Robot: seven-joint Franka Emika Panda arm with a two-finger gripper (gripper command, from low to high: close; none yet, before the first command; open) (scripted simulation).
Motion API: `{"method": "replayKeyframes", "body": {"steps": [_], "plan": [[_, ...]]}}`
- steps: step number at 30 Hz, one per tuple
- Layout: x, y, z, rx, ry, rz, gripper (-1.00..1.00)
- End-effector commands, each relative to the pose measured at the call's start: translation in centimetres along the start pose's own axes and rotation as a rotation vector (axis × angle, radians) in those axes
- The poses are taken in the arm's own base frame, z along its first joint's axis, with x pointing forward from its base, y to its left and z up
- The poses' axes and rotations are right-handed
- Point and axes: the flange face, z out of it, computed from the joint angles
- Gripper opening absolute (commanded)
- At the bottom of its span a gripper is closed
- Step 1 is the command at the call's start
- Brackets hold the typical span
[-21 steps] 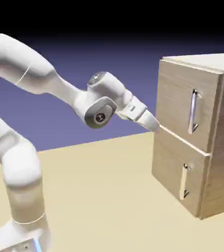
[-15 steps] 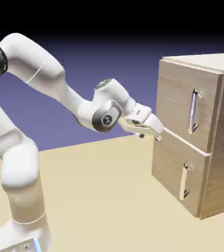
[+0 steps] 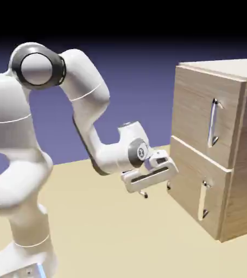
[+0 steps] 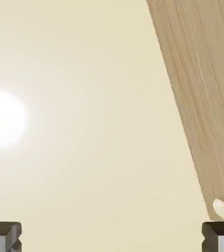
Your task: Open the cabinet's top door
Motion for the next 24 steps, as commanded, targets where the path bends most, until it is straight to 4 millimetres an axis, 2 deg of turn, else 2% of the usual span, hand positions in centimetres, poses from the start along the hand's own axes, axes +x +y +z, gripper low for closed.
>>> {"method": "replayKeyframes", "body": {"steps": [1,6,12,18,24], "plan": [[-0.1,-0.5,0.6,0.011,-0.005,-0.059,0.0],[-0.6,-2.6,2.7,0.066,0.009,-0.337,0.0],[-0.4,-4.4,3.6,0.098,0.104,-0.642,0.0],[0.5,-4.6,2.7,0.051,0.26,-0.907,0.0],[1.8,-2.7,0.4,-0.109,0.431,-1.122,0.0]]}}
